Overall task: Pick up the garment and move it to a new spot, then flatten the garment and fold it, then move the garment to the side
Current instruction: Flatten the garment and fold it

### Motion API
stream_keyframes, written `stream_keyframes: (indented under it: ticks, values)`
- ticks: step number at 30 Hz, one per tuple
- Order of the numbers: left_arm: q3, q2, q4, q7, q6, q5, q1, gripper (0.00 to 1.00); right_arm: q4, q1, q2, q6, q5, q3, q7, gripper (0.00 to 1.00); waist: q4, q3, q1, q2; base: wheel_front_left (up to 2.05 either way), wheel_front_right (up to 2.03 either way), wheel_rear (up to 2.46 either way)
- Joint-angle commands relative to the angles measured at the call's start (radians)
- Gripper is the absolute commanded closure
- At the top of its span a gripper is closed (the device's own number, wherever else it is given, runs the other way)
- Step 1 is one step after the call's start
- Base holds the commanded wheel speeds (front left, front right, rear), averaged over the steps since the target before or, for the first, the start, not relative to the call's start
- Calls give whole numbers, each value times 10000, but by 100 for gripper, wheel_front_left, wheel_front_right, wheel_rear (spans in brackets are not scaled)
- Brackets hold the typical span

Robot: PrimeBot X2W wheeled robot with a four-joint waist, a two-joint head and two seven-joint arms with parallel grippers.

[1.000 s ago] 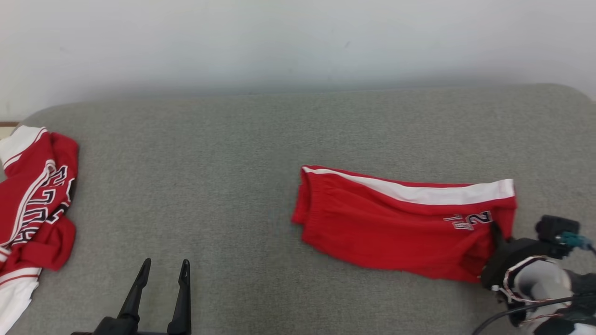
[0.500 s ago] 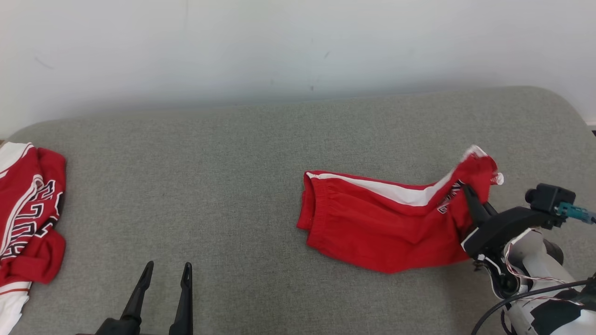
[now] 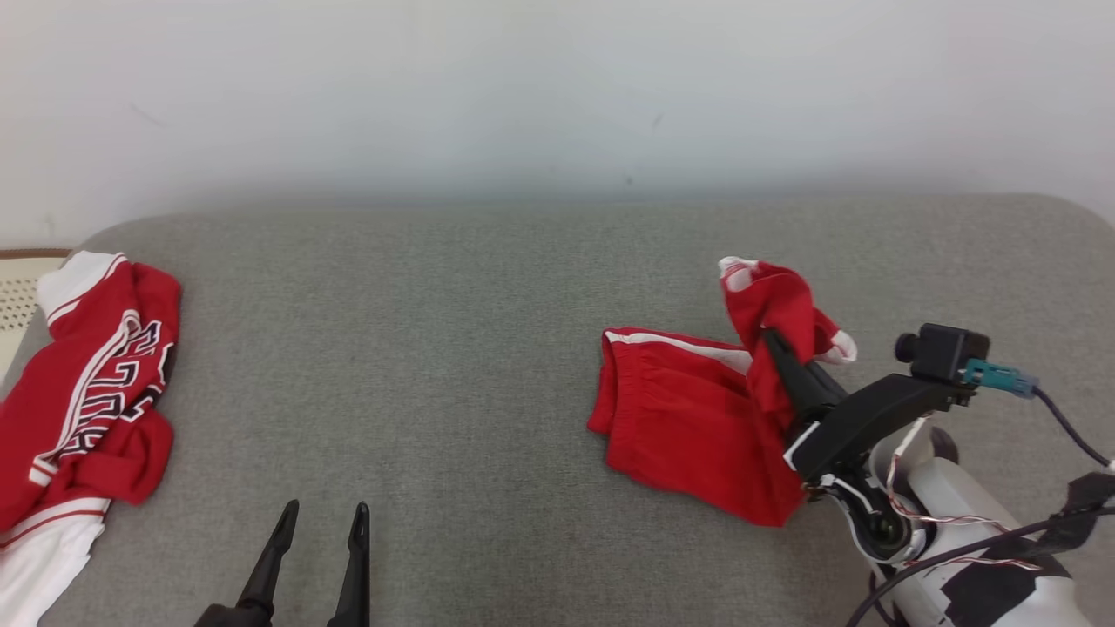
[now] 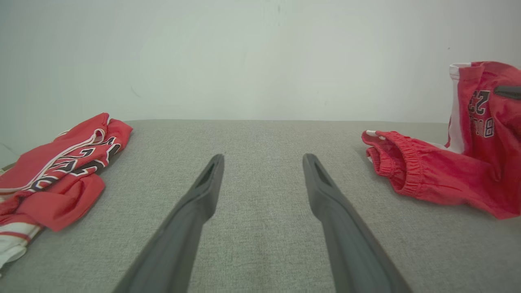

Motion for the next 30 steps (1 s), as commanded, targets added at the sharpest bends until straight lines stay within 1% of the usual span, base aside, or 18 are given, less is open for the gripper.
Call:
stream_keyframes:
  ticks: [1, 5, 12, 19, 23, 24, 25, 26, 27, 30]
  values:
    - [-2, 3, 23, -26, -4, -38, 73, 0, 7, -79, 42, -3, 58, 52, -4, 100, 100, -12, 1, -1, 0, 0, 0]
    - [-147, -1, 70, -26, -3, -67, 10, 0, 374, -322, 336, -3, 59, 306, -16, 100, 312, 16, 1, -1, 0, 0, 0]
    - [-467, -4, 179, -26, 59, -220, -129, 0, 1650, -867, 865, -1, -36, 684, 25, 100, 738, 123, 1, -1, 0, 0, 0]
    - [-723, -4, 290, -26, 151, -414, -254, 0, 3052, -1330, 1284, -1, -143, 944, -349, 100, 1110, 253, 1, -1, 0, 0, 0]
    - [-757, -5, 322, -26, 227, -427, -275, 0, 3558, -1459, 1483, -1, -127, 1155, -640, 100, 1204, 290, 1, -1, 0, 0, 0]
    - [-753, -5, 330, -26, 232, -407, -278, 0, 3631, -1489, 1506, -1, -96, 1204, -671, 95, 1215, 293, 1, -1, 0, 0, 0]
    - [-750, -5, 333, -26, 243, -405, -277, 0, 3694, -1537, 1517, -1, -64, 1251, -727, 54, 1218, 294, 1, -1, 0, 0, 0]
    - [-739, -6, 335, -26, 252, -409, -271, 0, 3719, -1573, 1528, -1, -28, 1309, -785, 17, 1214, 293, 1, -1, 0, 0, 0]
    - [-724, -5, 337, -26, 244, -411, -259, 0, 3714, -1589, 1528, -1, 8, 1366, -842, 0, 1203, 285, 1, -1, 0, 0, 0]
    - [-661, -5, 345, -26, 262, -397, -190, 0, 3466, -1566, 1436, -1, 155, 1508, -1093, 0, 1129, 231, 1, -1, 0, 0, 0]
